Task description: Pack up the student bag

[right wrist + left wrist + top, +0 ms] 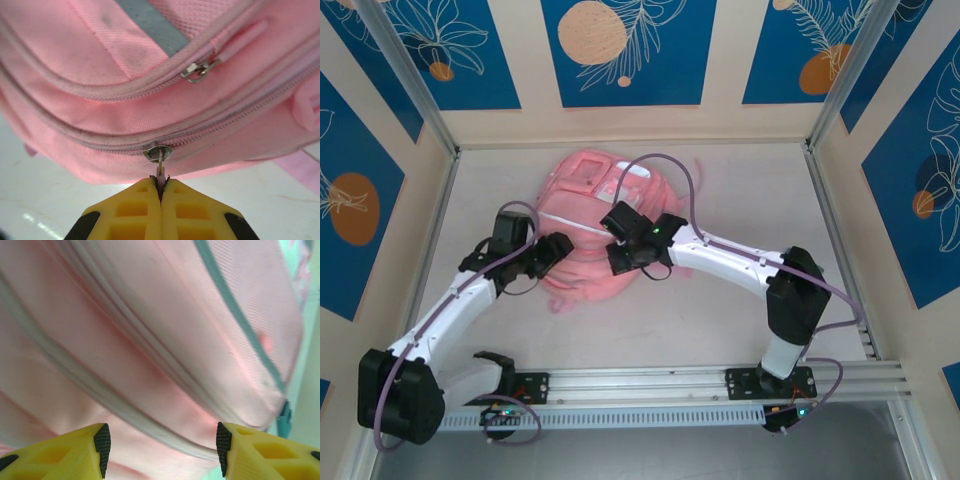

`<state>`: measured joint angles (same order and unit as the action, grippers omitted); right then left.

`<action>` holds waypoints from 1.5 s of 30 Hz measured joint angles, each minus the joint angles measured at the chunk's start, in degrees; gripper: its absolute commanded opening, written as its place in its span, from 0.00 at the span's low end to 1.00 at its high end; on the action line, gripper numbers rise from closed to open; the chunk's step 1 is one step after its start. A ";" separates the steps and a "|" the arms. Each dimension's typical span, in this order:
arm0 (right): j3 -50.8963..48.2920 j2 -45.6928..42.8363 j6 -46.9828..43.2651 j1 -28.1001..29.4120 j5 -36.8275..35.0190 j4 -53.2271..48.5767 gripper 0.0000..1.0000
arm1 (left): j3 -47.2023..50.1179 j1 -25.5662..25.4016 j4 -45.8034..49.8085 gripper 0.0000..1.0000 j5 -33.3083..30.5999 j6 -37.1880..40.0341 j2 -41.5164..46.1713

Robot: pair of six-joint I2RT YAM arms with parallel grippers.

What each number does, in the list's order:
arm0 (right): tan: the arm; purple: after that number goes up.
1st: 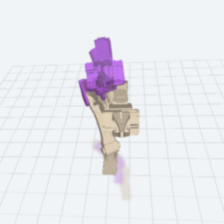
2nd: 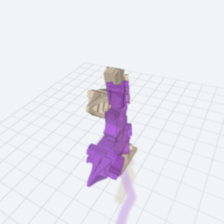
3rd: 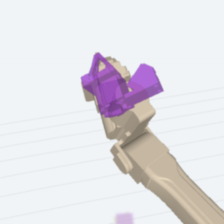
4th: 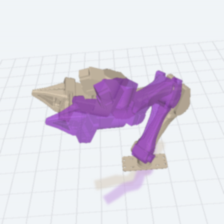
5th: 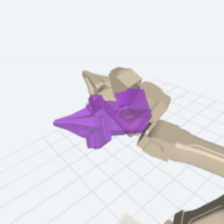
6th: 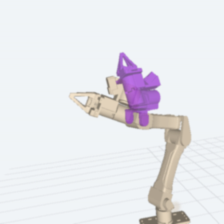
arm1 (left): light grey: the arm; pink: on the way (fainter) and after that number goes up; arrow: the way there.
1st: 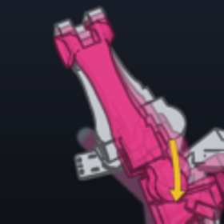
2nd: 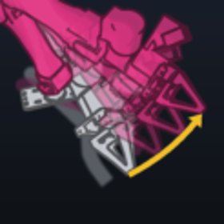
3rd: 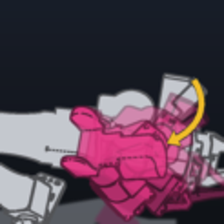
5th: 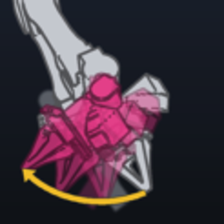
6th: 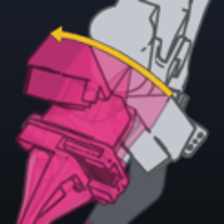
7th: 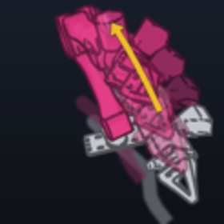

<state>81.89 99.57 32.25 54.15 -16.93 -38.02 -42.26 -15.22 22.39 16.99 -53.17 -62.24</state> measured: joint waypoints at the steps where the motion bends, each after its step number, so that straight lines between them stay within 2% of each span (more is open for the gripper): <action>1: 0.55 0.52 0.00 0.22 1.18 0.70 0.00 | 0.24 0.00 -0.72 0.59 0.72 -0.81 0.20; 7: 3.15 2.64 0.02 0.66 5.40 2.03 0.00 | 1.99 0.11 -3.32 0.50 2.80 -4.04 -0.98; 16: 3.28 2.78 0.02 0.72 5.79 2.43 0.00 | 3.65 0.11 -5.25 0.17 4.00 -5.62 -2.99; 22: 2.99 2.78 -0.28 0.92 2.43 1.38 0.00 | 3.65 0.11 -5.27 0.01 3.98 -4.52 -3.13; 27: 1.22 2.78 -0.83 -1.22 1.31 0.81 0.00 | 3.63 0.09 -3.87 0.00 3.45 -1.44 -2.95; 35: 0.46 2.82 -0.87 -10.01 0.59 -0.15 0.00 | 3.96 0.09 -0.85 0.00 2.51 2.38 -0.81; 42: 1.27 4.33 -2.36 -12.39 -0.79 -1.95 0.00 | 4.13 0.11 -0.22 0.00 5.40 6.95 -0.81; 43: 1.27 4.33 -2.95 -12.59 -0.87 -1.99 0.00 | 4.02 0.11 0.02 0.02 5.97 8.02 -0.81; 45: 1.27 4.33 -4.48 -13.22 -0.74 -2.08 0.01 | 3.50 0.07 0.70 0.12 7.37 9.77 -0.81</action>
<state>83.15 103.90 27.77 40.93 -17.67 -40.10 -38.76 -15.16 23.09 24.36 -43.40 -63.05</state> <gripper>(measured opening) 0.061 0.048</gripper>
